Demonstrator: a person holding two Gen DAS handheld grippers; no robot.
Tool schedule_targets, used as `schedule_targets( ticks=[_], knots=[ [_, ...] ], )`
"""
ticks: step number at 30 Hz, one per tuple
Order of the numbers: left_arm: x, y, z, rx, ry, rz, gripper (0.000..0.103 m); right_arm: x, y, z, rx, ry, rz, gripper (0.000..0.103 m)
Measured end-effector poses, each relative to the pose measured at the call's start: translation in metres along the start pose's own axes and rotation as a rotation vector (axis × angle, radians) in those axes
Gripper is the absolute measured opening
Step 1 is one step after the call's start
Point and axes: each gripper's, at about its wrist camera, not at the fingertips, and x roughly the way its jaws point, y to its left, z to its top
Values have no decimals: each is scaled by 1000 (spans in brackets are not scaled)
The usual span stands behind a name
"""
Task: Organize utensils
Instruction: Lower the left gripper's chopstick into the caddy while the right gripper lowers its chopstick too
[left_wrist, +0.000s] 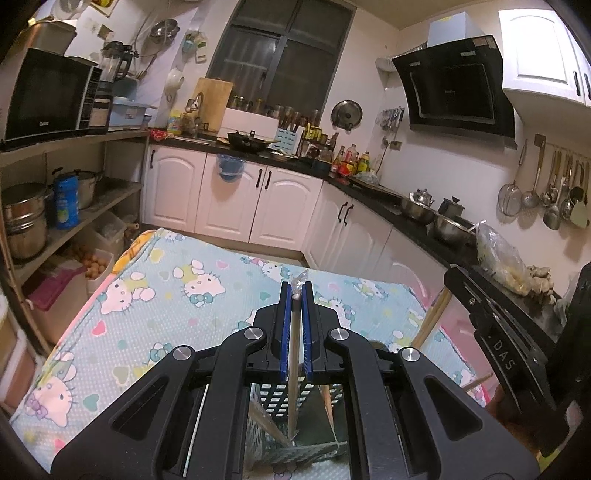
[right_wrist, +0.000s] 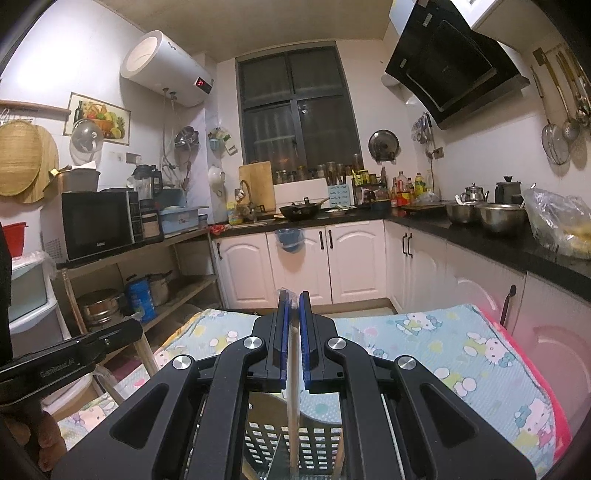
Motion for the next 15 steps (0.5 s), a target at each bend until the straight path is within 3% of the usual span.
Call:
schedule_targets(
  ticks=[15],
  knots=[
    [4,3,-14,4,30,3,1,-2,-4,-14,4,30,-14,6]
  ],
)
